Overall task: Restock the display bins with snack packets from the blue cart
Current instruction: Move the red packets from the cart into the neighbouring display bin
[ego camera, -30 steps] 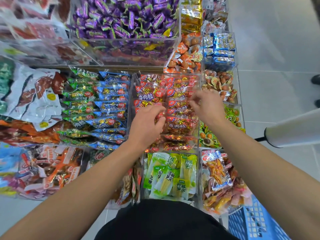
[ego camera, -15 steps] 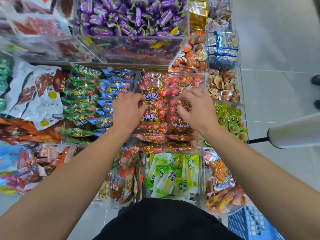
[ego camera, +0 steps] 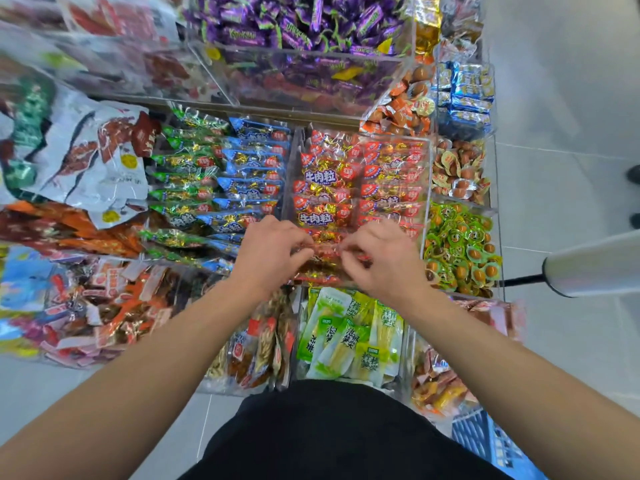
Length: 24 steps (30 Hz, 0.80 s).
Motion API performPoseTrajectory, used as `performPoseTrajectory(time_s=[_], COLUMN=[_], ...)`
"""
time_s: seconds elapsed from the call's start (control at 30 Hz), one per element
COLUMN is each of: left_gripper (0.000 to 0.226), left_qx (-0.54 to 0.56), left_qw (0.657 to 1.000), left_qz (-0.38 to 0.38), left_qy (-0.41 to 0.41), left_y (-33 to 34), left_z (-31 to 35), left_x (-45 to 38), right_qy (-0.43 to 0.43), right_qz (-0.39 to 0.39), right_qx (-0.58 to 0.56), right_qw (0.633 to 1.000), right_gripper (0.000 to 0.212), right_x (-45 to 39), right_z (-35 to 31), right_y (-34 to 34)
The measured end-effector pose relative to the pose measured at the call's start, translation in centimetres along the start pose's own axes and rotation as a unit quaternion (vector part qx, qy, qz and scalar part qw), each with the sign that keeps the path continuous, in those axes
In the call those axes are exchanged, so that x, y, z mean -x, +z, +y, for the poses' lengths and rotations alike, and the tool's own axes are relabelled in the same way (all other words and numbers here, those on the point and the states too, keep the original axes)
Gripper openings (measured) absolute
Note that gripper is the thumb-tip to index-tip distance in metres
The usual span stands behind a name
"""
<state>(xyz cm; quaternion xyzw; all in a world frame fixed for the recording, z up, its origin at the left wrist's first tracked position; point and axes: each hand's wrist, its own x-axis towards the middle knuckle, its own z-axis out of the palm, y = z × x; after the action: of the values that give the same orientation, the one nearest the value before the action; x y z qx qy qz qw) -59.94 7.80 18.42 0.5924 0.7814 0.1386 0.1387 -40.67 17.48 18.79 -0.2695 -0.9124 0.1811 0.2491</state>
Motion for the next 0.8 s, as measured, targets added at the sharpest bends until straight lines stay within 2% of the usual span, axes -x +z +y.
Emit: performPoseTrajectory(time_s=[0.1,0.13,0.27,0.37,0.5,0.63,0.8], left_gripper=[0.016,0.017,0.017,0.016,0.017,0.016,0.017], left_qx=[0.032,0.045,0.087,0.116,0.098,0.112,0.087], left_qw=[0.999,0.999,0.995,0.993,0.995,0.992,0.993], left_qz=[-0.006,-0.018,-0.05,-0.03,-0.025,-0.047,-0.074], left_qy=[-0.007,-0.007,0.006,0.01,0.014,-0.021,0.005], left_y=[-0.1,-0.2,-1.0,-1.1,-0.6,-1.2,-1.6], left_z=[-0.4,-0.6,-1.5,-1.6,-0.8,-1.2,-1.7], left_x=[-1.2,-1.5,-2.3,-2.3,-1.7,-1.8,-1.9], right_qy=[-0.009,-0.006,0.051,0.083,0.062,0.044,0.078], right_qz=[-0.119,-0.134,-0.095,-0.088,-0.067,-0.139,-0.122], right_qx=[0.045,0.066,0.13,0.177,0.13,0.103,0.115], right_qw=[0.992,0.989,0.986,0.977,0.987,0.984,0.983], right_gripper=[0.025,0.027,0.011,0.013,0.016,0.026,0.016], right_x=[2.0,2.4,3.1,3.5,2.4,2.7,2.9], right_z=[-1.7,-2.2,-2.2,-1.6,-3.3,-3.8,-3.2], right_y=[1.5,2.1,3.1,3.3,4.4,4.3,3.3])
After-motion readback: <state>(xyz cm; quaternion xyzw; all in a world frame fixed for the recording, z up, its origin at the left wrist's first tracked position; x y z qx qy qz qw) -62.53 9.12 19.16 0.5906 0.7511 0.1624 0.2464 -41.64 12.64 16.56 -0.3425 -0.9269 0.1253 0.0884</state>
